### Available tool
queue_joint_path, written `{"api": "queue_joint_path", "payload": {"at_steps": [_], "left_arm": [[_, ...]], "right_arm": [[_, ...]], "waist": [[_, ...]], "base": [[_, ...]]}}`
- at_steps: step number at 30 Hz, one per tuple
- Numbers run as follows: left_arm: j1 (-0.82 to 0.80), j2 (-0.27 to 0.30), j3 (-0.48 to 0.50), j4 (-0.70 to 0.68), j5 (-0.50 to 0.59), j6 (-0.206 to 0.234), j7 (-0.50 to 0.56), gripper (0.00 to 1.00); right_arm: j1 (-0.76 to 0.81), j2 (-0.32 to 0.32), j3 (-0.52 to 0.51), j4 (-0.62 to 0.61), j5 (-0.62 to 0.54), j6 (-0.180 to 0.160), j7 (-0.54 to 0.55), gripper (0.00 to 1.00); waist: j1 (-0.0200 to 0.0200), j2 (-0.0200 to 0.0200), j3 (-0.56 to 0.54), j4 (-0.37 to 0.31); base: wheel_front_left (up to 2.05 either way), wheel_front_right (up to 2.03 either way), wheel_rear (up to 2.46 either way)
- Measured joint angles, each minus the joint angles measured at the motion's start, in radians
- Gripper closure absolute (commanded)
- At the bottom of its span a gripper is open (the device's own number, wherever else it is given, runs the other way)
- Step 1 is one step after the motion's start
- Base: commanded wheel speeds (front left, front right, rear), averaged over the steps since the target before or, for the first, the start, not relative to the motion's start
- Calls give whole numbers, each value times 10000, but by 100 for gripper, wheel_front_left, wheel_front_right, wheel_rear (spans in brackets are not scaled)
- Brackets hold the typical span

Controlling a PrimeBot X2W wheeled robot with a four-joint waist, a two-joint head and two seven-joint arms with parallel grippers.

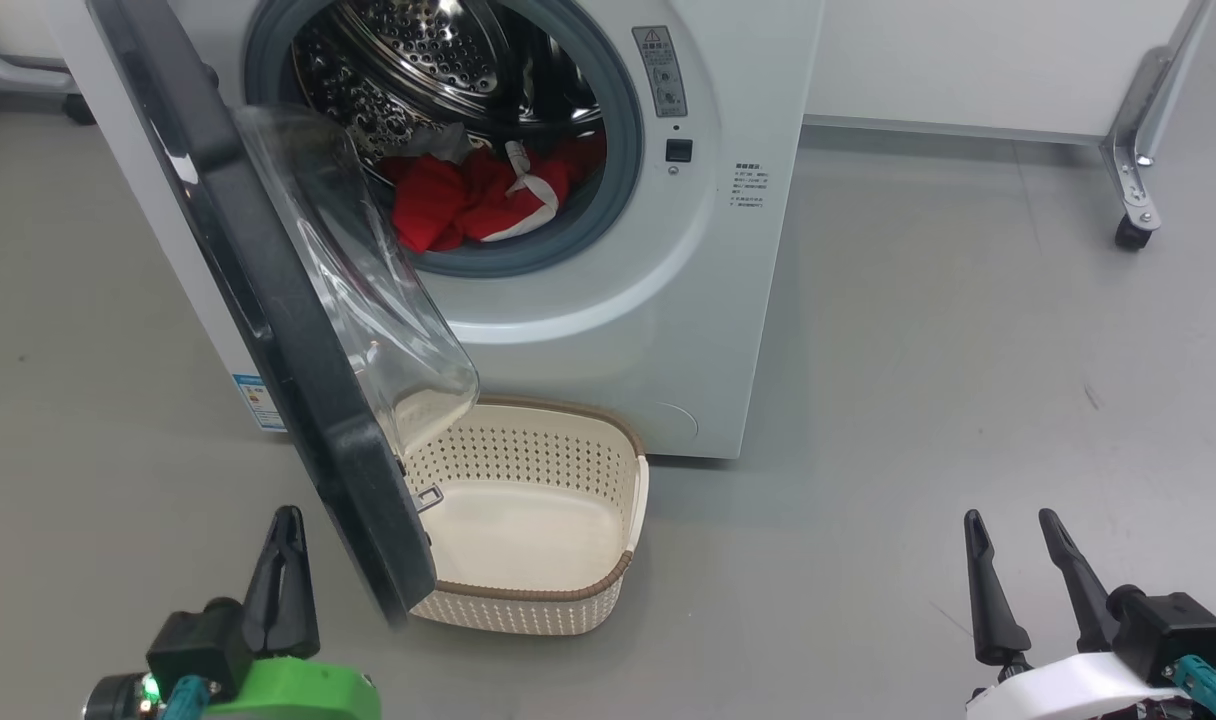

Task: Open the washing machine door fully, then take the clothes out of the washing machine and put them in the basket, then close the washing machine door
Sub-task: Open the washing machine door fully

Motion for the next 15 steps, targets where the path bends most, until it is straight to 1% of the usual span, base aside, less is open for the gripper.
{"api": "queue_joint_path", "payload": {"at_steps": [6,9,15], "left_arm": [[-583,0,443,-1089,155,0,-2,100],[-982,-6,454,-1680,257,0,-4,100],[-1362,-8,330,-2433,462,0,-46,100]], "right_arm": [[58,58,-40,-52,-21,2,0,0],[86,65,-52,-65,-98,2,-2,0],[101,132,-48,-75,-109,0,0,0]], "waist": [[0,0,7,43],[0,0,16,64],[0,0,34,84]], "base": [[0,0,0],[0,0,0],[0,0,0]]}}
